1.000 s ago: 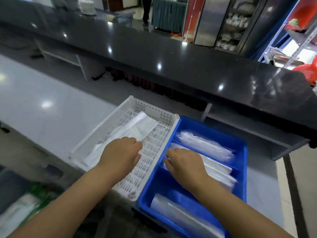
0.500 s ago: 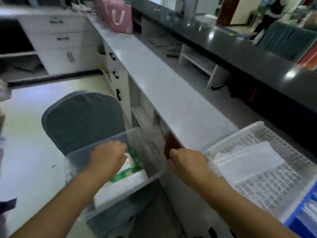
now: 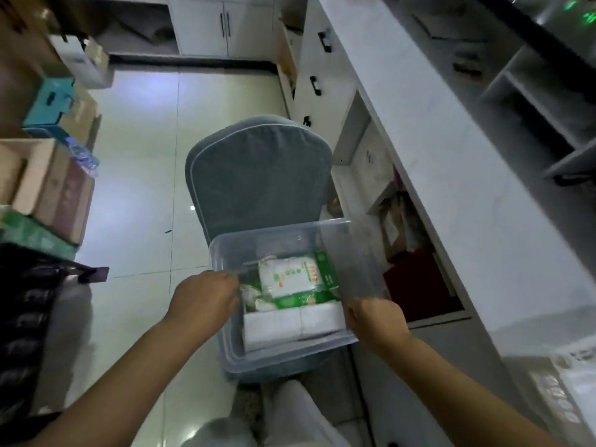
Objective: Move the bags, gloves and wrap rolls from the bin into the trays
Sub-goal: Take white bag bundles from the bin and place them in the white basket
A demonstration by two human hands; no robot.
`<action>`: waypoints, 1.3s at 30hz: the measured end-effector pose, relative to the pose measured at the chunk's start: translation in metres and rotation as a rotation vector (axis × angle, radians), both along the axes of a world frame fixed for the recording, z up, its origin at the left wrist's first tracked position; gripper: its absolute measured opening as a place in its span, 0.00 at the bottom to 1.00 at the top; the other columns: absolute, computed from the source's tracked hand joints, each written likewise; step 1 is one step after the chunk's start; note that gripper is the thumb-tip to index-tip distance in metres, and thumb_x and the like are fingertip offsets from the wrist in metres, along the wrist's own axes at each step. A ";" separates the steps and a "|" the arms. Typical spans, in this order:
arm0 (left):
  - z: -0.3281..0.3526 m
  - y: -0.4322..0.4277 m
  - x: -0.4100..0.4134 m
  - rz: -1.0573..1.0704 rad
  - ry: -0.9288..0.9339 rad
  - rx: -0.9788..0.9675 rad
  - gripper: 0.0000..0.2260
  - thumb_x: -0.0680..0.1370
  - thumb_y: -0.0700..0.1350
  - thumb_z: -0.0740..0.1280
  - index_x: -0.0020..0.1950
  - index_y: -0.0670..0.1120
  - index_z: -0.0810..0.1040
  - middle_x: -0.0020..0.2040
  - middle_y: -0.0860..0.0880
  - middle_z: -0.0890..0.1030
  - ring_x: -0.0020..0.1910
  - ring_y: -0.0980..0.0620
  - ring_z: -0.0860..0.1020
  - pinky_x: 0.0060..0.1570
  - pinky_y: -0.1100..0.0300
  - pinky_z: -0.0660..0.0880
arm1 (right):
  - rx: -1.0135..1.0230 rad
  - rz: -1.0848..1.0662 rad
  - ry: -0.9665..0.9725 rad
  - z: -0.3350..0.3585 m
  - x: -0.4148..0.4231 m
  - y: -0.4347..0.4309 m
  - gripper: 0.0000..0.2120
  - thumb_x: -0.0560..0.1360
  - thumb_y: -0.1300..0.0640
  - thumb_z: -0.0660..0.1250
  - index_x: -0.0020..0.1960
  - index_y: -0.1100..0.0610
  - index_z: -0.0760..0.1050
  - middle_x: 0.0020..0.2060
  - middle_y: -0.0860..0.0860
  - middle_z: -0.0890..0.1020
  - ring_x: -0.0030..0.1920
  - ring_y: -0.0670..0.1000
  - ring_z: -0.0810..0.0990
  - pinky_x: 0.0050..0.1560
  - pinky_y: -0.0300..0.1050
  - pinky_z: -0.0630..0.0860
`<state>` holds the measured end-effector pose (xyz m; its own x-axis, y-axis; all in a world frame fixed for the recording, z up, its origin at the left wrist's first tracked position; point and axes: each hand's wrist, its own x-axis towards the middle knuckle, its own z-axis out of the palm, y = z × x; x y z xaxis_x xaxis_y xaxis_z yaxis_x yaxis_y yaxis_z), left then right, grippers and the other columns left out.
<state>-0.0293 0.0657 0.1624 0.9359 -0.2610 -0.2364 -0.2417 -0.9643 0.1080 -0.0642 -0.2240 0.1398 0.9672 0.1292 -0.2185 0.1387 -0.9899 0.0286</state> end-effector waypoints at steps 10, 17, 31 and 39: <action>-0.063 -0.006 0.024 0.095 0.149 0.005 0.06 0.67 0.41 0.75 0.41 0.45 0.82 0.34 0.46 0.83 0.30 0.47 0.79 0.30 0.59 0.78 | 0.062 0.079 0.472 -0.137 0.071 0.016 0.10 0.77 0.58 0.58 0.53 0.57 0.76 0.51 0.56 0.82 0.50 0.57 0.80 0.47 0.46 0.75; -0.119 -0.020 0.037 0.133 0.203 0.031 0.08 0.60 0.40 0.79 0.35 0.44 0.82 0.28 0.47 0.81 0.23 0.47 0.77 0.24 0.60 0.76 | 0.116 0.232 0.580 -0.228 0.105 0.021 0.17 0.76 0.60 0.60 0.63 0.60 0.69 0.62 0.58 0.74 0.60 0.58 0.73 0.59 0.48 0.69; -0.179 -0.066 0.041 0.027 0.284 0.041 0.16 0.50 0.47 0.81 0.35 0.49 0.83 0.31 0.51 0.81 0.28 0.52 0.79 0.26 0.64 0.75 | 0.353 0.248 0.512 -0.239 0.088 0.014 0.08 0.71 0.58 0.64 0.49 0.56 0.78 0.47 0.56 0.82 0.50 0.58 0.78 0.46 0.47 0.71; -0.167 -0.086 0.063 0.026 0.303 0.085 0.08 0.70 0.49 0.70 0.47 0.50 0.79 0.41 0.49 0.83 0.39 0.48 0.81 0.34 0.61 0.68 | 0.592 0.420 0.168 -0.173 0.118 0.028 0.11 0.60 0.61 0.78 0.40 0.58 0.80 0.33 0.54 0.82 0.33 0.57 0.80 0.32 0.43 0.75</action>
<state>0.0333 -0.0202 -0.0049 0.8259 -0.2054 -0.5251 -0.1858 -0.9784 0.0904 0.0534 -0.1957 -0.0328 0.7701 0.6227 -0.1382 0.4643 -0.6958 -0.5480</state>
